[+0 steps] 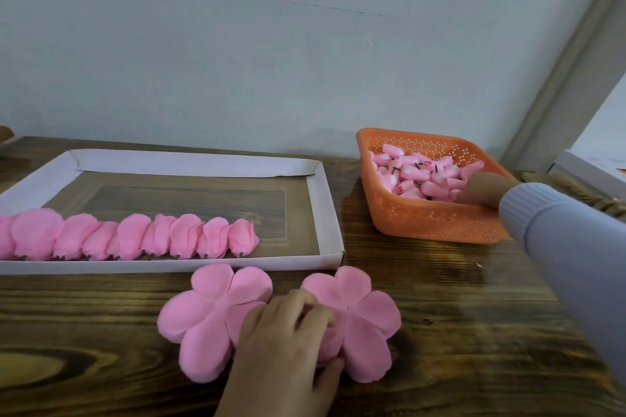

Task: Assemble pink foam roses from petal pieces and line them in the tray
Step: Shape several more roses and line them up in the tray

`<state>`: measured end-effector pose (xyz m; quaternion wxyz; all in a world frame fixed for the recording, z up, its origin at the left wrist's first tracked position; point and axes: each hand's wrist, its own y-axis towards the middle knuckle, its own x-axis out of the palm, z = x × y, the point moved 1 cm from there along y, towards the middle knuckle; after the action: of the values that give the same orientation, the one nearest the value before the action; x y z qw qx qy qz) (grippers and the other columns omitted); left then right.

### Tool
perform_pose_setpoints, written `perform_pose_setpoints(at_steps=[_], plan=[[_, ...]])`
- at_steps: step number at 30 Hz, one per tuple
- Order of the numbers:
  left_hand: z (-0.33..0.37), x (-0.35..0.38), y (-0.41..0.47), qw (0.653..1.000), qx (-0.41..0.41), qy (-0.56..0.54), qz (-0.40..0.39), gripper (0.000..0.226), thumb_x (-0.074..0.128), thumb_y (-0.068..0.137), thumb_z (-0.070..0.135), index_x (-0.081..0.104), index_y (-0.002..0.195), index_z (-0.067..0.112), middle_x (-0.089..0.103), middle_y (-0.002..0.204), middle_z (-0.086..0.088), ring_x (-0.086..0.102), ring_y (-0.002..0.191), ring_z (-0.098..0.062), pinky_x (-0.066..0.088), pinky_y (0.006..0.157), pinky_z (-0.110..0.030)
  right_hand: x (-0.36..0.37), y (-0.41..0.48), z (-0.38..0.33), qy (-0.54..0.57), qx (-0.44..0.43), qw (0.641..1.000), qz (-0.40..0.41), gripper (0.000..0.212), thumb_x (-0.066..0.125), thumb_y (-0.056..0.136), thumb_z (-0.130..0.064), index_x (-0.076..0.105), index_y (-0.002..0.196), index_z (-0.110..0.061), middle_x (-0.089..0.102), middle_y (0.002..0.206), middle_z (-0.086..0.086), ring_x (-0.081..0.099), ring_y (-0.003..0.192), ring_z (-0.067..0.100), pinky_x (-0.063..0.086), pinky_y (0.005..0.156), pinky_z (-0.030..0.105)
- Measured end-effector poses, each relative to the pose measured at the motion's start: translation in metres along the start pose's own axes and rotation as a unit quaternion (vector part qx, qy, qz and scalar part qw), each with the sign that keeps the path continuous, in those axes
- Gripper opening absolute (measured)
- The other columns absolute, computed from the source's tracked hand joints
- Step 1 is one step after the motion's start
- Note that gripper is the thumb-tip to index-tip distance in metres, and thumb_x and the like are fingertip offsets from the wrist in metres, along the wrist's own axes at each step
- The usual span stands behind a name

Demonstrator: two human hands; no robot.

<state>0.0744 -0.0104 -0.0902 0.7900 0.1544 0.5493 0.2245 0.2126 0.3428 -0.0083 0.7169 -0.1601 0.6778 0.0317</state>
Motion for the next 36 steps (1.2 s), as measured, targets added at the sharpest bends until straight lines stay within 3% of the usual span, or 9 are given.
perform_pose_setpoints(at_steps=[4, 7, 10, 13, 17, 20, 25, 29, 36], plan=[[-0.001, 0.001, 0.000, 1.000, -0.008, -0.012, 0.008, 0.021, 0.051, 0.059, 0.043, 0.063, 0.067, 0.029, 0.060, 0.078, 0.010, 0.058, 0.060, -0.012, 0.045, 0.056, -0.026, -0.004, -0.002, 0.003, -0.004, -0.023, 0.999, 0.041, 0.047, 0.047, 0.097, -0.026, 0.042, 0.137, -0.001, 0.059, 0.120, 0.019, 0.053, 0.099, 0.026, 0.044, 0.092, 0.033], [-0.001, 0.001, 0.000, 1.000, -0.011, -0.019, 0.021, 0.022, 0.048, 0.064, 0.041, 0.066, 0.067, 0.028, 0.060, 0.077, 0.009, 0.059, 0.061, -0.012, 0.048, 0.056, -0.027, -0.007, -0.008, 0.005, 0.000, -0.029, 0.998, 0.054, 0.042, 0.050, 0.095, -0.019, 0.048, 0.132, 0.001, 0.057, 0.128, 0.021, 0.056, 0.107, 0.029, 0.046, 0.090, 0.033], [-0.001, 0.000, 0.000, 0.999, -0.010, -0.025, 0.035, 0.024, 0.049, 0.071, 0.038, 0.070, 0.069, 0.027, 0.062, 0.079, 0.008, 0.061, 0.064, -0.012, 0.053, 0.057, -0.032, -0.008, -0.014, 0.007, 0.017, -0.038, 0.994, 0.100, 0.020, 0.054, 0.093, -0.014, 0.065, 0.106, -0.004, 0.066, 0.105, 0.016, 0.062, 0.096, 0.029, 0.047, 0.080, 0.032], [-0.002, 0.000, 0.000, 0.998, -0.002, -0.017, 0.057, 0.027, 0.047, 0.074, 0.035, 0.072, 0.067, 0.027, 0.063, 0.080, 0.009, 0.060, 0.066, -0.009, 0.052, 0.061, -0.030, -0.013, -0.016, 0.011, 0.090, -0.010, 0.978, 0.186, 0.023, 0.054, 0.092, -0.013, 0.067, 0.096, 0.005, 0.068, 0.094, 0.021, 0.063, 0.089, 0.033, 0.048, 0.072, 0.034], [-0.006, 0.000, 0.002, 0.995, 0.006, -0.010, 0.094, 0.028, 0.047, 0.074, 0.031, 0.072, 0.063, 0.024, 0.065, 0.077, 0.010, 0.059, 0.066, -0.009, 0.040, 0.064, -0.026, -0.020, -0.021, 0.014, 0.259, 0.003, 0.928, 0.268, 0.029, 0.060, 0.090, -0.021, 0.069, 0.084, 0.005, 0.067, 0.077, 0.021, 0.059, 0.068, 0.026, 0.044, 0.059, 0.031], [-0.006, 0.000, 0.003, 0.993, 0.010, -0.002, 0.113, 0.027, 0.048, 0.074, 0.030, 0.071, 0.062, 0.024, 0.065, 0.075, 0.011, 0.057, 0.064, -0.009, 0.038, 0.063, -0.026, -0.025, -0.032, 0.007, 0.420, -0.008, 0.855, 0.303, 0.035, 0.062, 0.089, -0.026, 0.066, 0.081, 0.008, 0.063, 0.071, 0.025, 0.052, 0.065, 0.024, 0.040, 0.057, 0.028], [-0.007, -0.002, 0.003, 0.991, 0.003, -0.007, 0.132, 0.026, 0.048, 0.076, 0.032, 0.069, 0.062, 0.024, 0.063, 0.073, 0.012, 0.048, 0.069, -0.005, 0.037, 0.062, -0.028, -0.032, -0.064, -0.017, 0.641, -0.030, 0.737, 0.211, 0.024, 0.066, 0.089, -0.033, 0.069, 0.087, -0.009, 0.063, 0.070, -0.001, 0.052, 0.063, 0.013, 0.047, 0.062, 0.027], [-0.009, -0.004, 0.002, 0.992, -0.002, -0.003, 0.124, 0.025, 0.050, 0.075, 0.036, 0.067, 0.061, 0.025, 0.061, 0.071, 0.013, 0.048, 0.065, -0.006, 0.036, 0.060, -0.027, -0.026, -0.103, -0.046, 0.751, -0.088, 0.643, 0.117, 0.016, 0.062, 0.094, -0.025, 0.066, 0.088, -0.011, 0.064, 0.079, 0.003, 0.055, 0.065, 0.011, 0.048, 0.056, 0.021], [-0.011, -0.006, 0.004, 0.992, 0.011, 0.003, 0.122, 0.022, 0.052, 0.070, 0.038, 0.063, 0.056, 0.026, 0.060, 0.067, 0.013, 0.045, 0.063, -0.005, 0.034, 0.057, -0.026, 0.018, -0.177, -0.075, 0.803, -0.119, 0.584, -0.029, 0.017, 0.056, 0.095, -0.020, 0.068, 0.092, -0.009, 0.071, 0.071, 0.002, 0.058, 0.051, 0.005, 0.047, 0.047, 0.018]])
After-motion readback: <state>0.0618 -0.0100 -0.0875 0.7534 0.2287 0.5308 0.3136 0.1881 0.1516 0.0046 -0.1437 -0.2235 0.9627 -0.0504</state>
